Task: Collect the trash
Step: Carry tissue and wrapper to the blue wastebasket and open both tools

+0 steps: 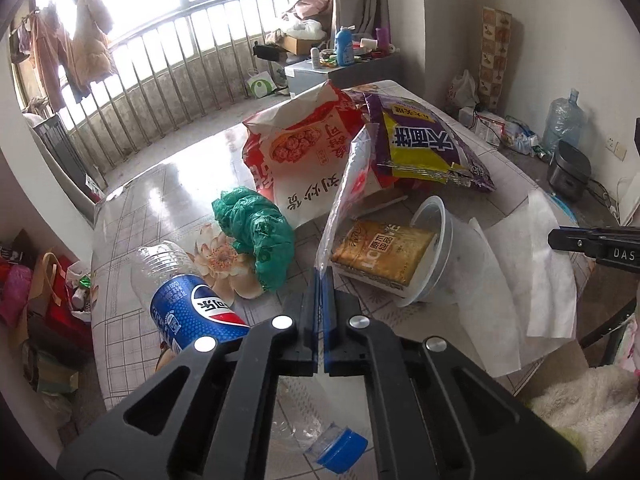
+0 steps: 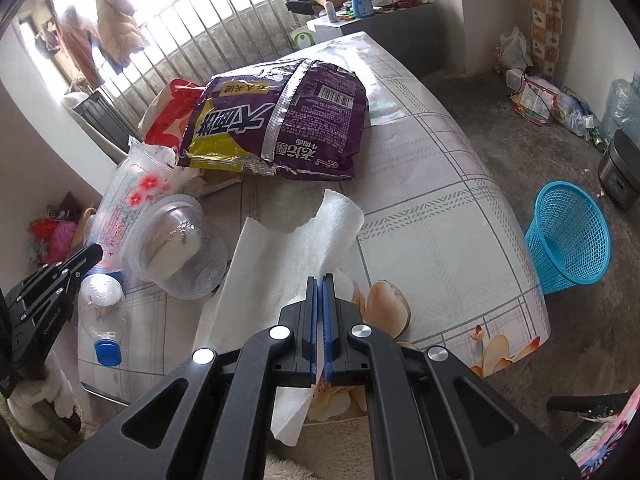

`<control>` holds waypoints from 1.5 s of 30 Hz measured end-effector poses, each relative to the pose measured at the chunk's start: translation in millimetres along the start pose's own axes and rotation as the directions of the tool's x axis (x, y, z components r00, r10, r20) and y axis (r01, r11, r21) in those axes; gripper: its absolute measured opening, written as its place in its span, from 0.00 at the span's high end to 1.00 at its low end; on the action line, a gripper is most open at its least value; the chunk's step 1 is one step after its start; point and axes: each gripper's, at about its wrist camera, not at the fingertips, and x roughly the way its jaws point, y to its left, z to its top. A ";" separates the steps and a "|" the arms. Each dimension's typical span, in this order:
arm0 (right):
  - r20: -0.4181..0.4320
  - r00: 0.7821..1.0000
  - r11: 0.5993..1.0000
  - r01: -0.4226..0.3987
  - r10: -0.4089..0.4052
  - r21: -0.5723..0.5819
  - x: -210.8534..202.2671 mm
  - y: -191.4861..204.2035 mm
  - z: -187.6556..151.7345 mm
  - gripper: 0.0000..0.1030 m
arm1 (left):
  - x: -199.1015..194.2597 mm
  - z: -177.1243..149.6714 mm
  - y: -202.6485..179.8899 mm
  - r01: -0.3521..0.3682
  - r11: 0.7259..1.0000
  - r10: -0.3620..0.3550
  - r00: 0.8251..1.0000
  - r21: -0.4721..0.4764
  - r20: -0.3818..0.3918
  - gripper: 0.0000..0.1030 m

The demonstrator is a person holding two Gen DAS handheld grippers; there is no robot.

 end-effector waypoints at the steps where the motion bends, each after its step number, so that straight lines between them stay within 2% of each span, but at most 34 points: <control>1: 0.013 1.000 1.000 -0.018 0.017 0.011 -5.6 -2.9 1.6 0.98 | -6.9 1.9 4.2 0.008 1.000 -0.008 1.000 -0.013 -0.001 1.00; 4: 0.055 0.995 0.995 -0.089 0.086 0.045 -23.4 -12.7 5.9 0.98 | -33.9 7.6 14.6 0.046 0.998 -0.045 0.999 -0.049 0.017 1.00; 6: 0.095 0.989 0.991 -0.120 0.114 0.059 -37.3 -20.4 10.4 0.98 | -52.1 13.8 18.0 0.105 0.991 -0.103 0.994 -0.080 0.037 1.00; 8: 0.146 0.982 0.989 -0.129 0.118 0.067 -53.8 -28.9 14.8 0.98 | -67.6 23.1 16.8 0.196 0.975 -0.191 0.980 -0.100 0.063 1.00; 10: 0.209 0.974 0.991 -0.107 0.089 0.076 -72.9 -43.4 22.6 0.98 | -76.3 40.5 3.9 0.274 0.959 -0.267 0.959 -0.076 0.092 1.00; 12: 0.271 0.962 0.992 -0.074 0.043 0.103 -93.2 -62.4 29.0 0.98 | -78.1 60.7 -16.6 0.338 0.941 -0.334 0.937 -0.025 0.108 1.00; 14: 0.322 0.947 0.988 -0.039 -0.011 0.148 -110.4 -87.2 34.8 0.98 | -71.5 85.3 -47.4 0.419 0.907 -0.420 0.901 0.032 0.106 1.00; 17: 0.380 0.918 0.974 0.031 -0.116 0.223 -133.4 -127.7 39.4 0.98 | -46.2 125.3 -106.9 0.532 0.839 -0.539 0.841 0.115 0.048 1.00; 20: 0.403 0.887 0.945 0.097 -0.224 0.311 -147.8 -169.5 38.8 0.98 | -9.1 164.7 -168.7 0.597 0.783 -0.598 0.800 0.176 -0.048 1.00; 22: 0.400 0.871 0.919 0.131 -0.286 0.373 -151.6 -197.9 37.0 0.98 | 23.4 186.6 -214.3 0.615 0.764 -0.603 0.788 0.195 -0.126 1.00; 24: 0.386 0.863 0.889 0.143 -0.328 0.434 -148.8 -228.0 35.0 0.98 | 57.2 201.9 -261.4 0.643 0.733 -0.611 0.765 0.220 -0.203 1.00; 26: 0.358 0.860 0.856 0.157 -0.364 0.493 -139.1 -258.8 35.0 0.98 | 91.4 210.8 -306.7 0.645 0.725 -0.586 0.762 0.240 -0.277 1.00; 27: 0.344 0.860 0.840 0.159 -0.376 0.519 -133.5 -273.9 34.4 0.98 | 110.9 212.3 -329.9 0.651 0.717 -0.577 0.755 0.250 -0.311 1.00; 30: 0.301 0.866 0.803 0.171 -0.399 0.571 -109.0 -314.1 39.3 0.98 | 157.6 212.1 -395.6 0.652 0.700 -0.537 0.750 0.291 -0.387 1.00; 32: 0.267 0.875 0.785 0.181 -0.404 0.592 -87.6 -339.0 43.7 0.98 | 183.0 205.1 -434.6 0.670 0.682 -0.530 0.729 0.294 -0.433 1.00; 35: 0.224 0.892 0.770 0.186 -0.392 0.610 -52.9 -378.5 52.0 0.98 | 227.8 197.7 -481.7 0.685 0.675 -0.511 0.703 0.276 -0.494 1.00; 39: 0.172 0.914 0.758 0.187 -0.367 0.624 -2.9 -421.5 60.1 0.98 | 284.5 180.0 -529.4 0.672 0.671 -0.465 0.711 0.314 -0.528 1.00; 41: 0.145 0.926 0.751 0.183 -0.348 0.635 21.5 -441.8 62.0 0.98 | 313.2 170.8 -547.3 0.680 0.672 -0.456 0.693 0.295 -0.558 1.00; 42: 0.127 0.932 0.741 0.182 -0.339 0.646 32.7 -453.1 61.8 0.98 | 324.2 166.1 -557.0 0.671 0.681 -0.441 0.695 0.293 -0.568 0.98; 44: 0.093 0.942 0.725 0.184 -0.324 0.664 54.7 -472.5 59.5 0.96 | 341.3 157.5 -570.4 0.652 0.695 -0.411 0.706 0.303 -0.577 0.86; 45: 0.068 0.943 0.712 0.198 -0.327 0.674 63.7 -481.0 57.7 0.95 | 346.5 154.7 -574.1 0.646 0.699 -0.404 0.711 0.308 -0.576 0.75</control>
